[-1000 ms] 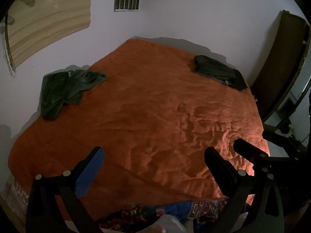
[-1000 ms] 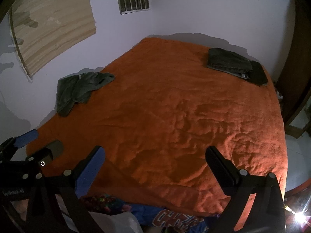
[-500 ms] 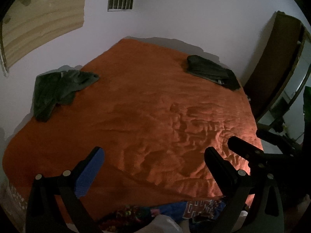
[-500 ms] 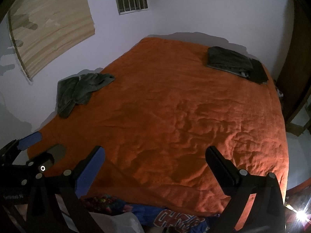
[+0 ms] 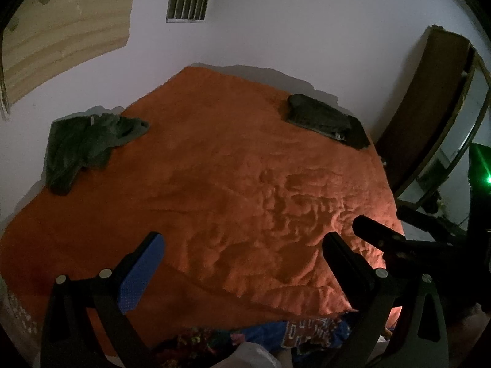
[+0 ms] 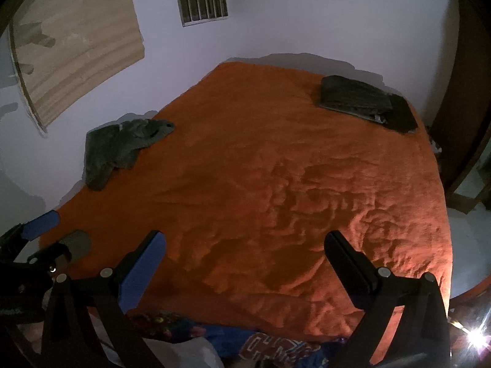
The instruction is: Fold clothes
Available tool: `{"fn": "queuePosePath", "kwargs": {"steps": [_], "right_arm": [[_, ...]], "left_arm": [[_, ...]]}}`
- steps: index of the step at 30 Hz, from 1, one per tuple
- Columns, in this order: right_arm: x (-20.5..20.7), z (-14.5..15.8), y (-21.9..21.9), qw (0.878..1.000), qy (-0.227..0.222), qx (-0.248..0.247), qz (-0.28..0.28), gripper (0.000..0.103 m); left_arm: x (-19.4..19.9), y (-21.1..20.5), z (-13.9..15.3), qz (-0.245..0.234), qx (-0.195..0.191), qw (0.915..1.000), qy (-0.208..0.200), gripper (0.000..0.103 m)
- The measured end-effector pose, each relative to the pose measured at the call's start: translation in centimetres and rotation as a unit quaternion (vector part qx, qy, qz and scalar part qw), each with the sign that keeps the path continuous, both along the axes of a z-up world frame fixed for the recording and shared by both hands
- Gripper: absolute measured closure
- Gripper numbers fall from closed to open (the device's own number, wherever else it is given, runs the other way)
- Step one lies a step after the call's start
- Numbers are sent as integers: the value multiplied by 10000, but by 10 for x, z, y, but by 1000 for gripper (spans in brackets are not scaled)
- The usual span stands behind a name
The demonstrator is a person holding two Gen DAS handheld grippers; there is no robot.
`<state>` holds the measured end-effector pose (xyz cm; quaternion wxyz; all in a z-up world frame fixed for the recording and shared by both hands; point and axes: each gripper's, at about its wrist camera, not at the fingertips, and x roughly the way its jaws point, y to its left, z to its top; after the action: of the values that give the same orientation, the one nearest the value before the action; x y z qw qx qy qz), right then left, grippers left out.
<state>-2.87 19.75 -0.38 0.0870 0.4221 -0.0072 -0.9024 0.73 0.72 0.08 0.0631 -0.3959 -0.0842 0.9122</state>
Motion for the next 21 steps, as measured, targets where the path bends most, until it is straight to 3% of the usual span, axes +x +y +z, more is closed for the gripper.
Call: {"fn": "queuePosePath", "kwargs": {"steps": [21], "right_arm": [[1,1,-8,10000,-65,8,36,0]], "left_arm": [[-5,-4,-5,-28,54,9999,-90,1]]}}
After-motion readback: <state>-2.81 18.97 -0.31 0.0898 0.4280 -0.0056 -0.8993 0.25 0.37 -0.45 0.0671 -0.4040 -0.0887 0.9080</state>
